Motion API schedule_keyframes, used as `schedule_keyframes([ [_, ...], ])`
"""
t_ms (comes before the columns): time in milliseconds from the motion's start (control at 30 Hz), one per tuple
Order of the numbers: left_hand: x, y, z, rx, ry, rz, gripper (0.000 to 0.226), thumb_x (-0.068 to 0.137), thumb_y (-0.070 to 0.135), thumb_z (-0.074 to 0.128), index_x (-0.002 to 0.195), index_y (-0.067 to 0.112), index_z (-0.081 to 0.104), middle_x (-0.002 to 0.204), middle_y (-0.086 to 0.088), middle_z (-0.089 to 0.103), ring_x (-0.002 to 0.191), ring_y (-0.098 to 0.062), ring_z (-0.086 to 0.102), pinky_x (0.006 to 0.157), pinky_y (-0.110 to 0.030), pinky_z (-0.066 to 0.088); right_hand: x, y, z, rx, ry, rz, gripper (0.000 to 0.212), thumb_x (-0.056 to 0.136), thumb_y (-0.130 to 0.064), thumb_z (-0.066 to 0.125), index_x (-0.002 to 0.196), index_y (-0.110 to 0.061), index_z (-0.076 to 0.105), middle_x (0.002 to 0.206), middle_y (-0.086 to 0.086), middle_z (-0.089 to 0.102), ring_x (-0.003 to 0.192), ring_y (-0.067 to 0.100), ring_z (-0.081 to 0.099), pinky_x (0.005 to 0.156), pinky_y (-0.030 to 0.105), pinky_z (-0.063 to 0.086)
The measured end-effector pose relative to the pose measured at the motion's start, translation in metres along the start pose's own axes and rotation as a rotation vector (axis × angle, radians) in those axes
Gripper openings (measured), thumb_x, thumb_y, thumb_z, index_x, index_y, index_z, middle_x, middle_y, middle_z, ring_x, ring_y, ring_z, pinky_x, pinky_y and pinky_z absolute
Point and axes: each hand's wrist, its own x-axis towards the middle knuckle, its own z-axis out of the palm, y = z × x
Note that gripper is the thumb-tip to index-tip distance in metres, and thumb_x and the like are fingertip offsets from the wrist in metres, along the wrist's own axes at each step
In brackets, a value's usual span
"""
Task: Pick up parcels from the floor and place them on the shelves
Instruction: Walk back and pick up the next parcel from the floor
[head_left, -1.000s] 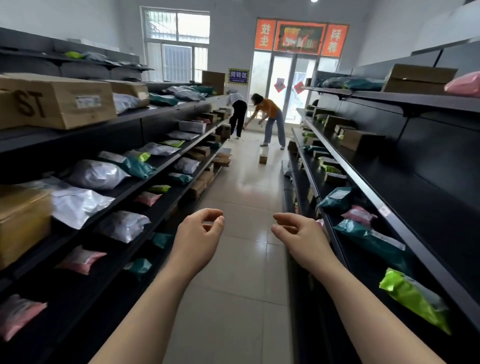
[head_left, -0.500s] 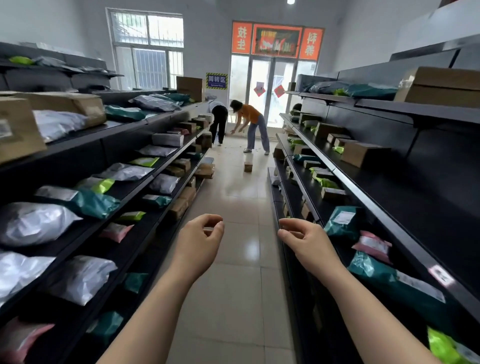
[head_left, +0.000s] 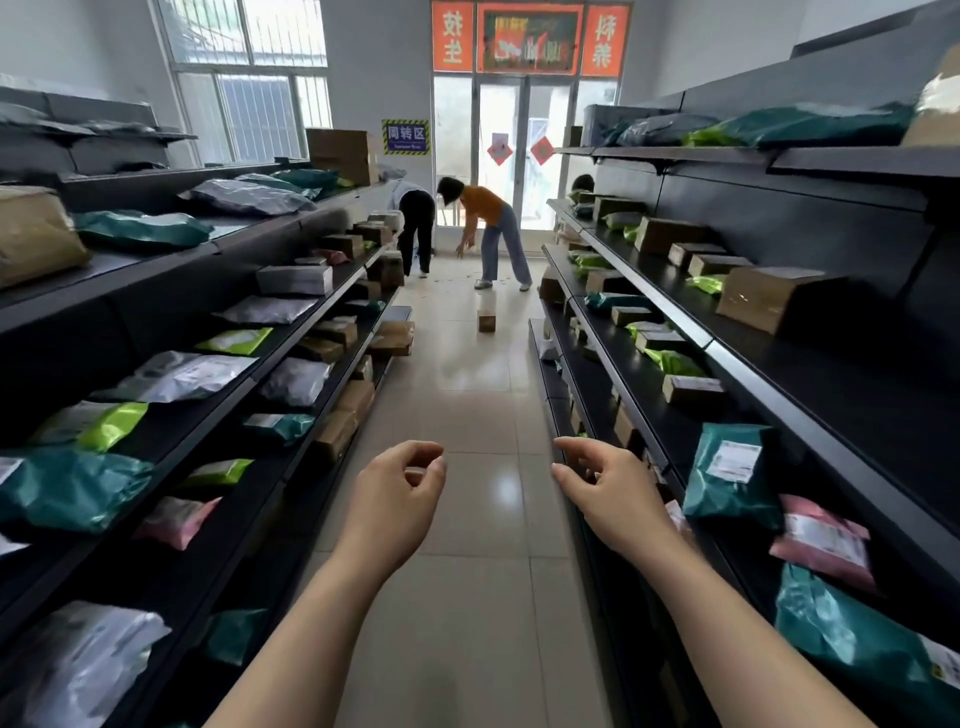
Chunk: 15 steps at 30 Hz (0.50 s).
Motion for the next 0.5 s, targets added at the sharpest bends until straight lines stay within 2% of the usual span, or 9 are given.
schedule_keyframes([
  [67, 0.033, -0.004, 0.015, 0.02, 0.006, 0.017, 0.016, 0.09, 0.02, 0.059, 0.102, 0.018, 0.07, 0.088, 0.01, 0.068, 0.077, 0.006, 0.06, 0.061, -0.002, 0.039, 0.034, 0.009, 0.002, -0.024, -0.008, -0.016, 0.037, 0.088, -0.028, 0.063, 0.124, -0.024, 0.061, 0.12, -0.008, 0.064, 0.109, 0.003, 0.052, 0.102, 0.032, 0.042],
  [167, 0.089, -0.011, 0.042, 0.052, 0.009, 0.049, 0.02, 0.09, 0.02, 0.058, 0.108, 0.019, 0.068, 0.099, 0.006, 0.068, 0.081, 0.005, 0.059, 0.062, -0.002, 0.041, 0.096, 0.025, 0.003, -0.03, -0.009, -0.03, 0.038, 0.088, -0.031, 0.062, 0.125, -0.028, 0.06, 0.126, -0.01, 0.062, 0.12, 0.008, 0.051, 0.108, 0.041, 0.038],
  [300, 0.164, -0.021, 0.075, 0.069, 0.011, 0.056, 0.024, 0.091, 0.022, 0.058, 0.113, 0.02, 0.065, 0.105, 0.006, 0.067, 0.087, 0.0, 0.06, 0.077, -0.016, 0.047, 0.18, 0.044, 0.008, -0.059, -0.01, -0.03, 0.039, 0.086, -0.038, 0.061, 0.124, -0.034, 0.059, 0.128, -0.012, 0.061, 0.12, 0.011, 0.054, 0.103, 0.044, 0.042],
  [433, 0.234, -0.036, 0.102, 0.072, 0.019, 0.057, 0.026, 0.091, 0.022, 0.058, 0.115, 0.019, 0.065, 0.106, 0.008, 0.066, 0.09, -0.001, 0.06, 0.079, -0.016, 0.046, 0.262, 0.058, 0.019, -0.047, -0.03, -0.042, 0.038, 0.088, -0.029, 0.061, 0.126, -0.027, 0.059, 0.129, -0.009, 0.06, 0.121, 0.011, 0.052, 0.095, 0.022, 0.039],
  [500, 0.267, -0.044, 0.112, 0.065, 0.024, 0.053, 0.026, 0.091, 0.021, 0.058, 0.115, 0.019, 0.065, 0.106, 0.008, 0.066, 0.091, 0.0, 0.06, 0.078, -0.014, 0.044, 0.297, 0.062, 0.026, -0.051, -0.039, -0.032, 0.037, 0.089, -0.03, 0.061, 0.126, -0.028, 0.059, 0.129, -0.009, 0.06, 0.122, 0.011, 0.052, 0.09, 0.021, 0.038],
])
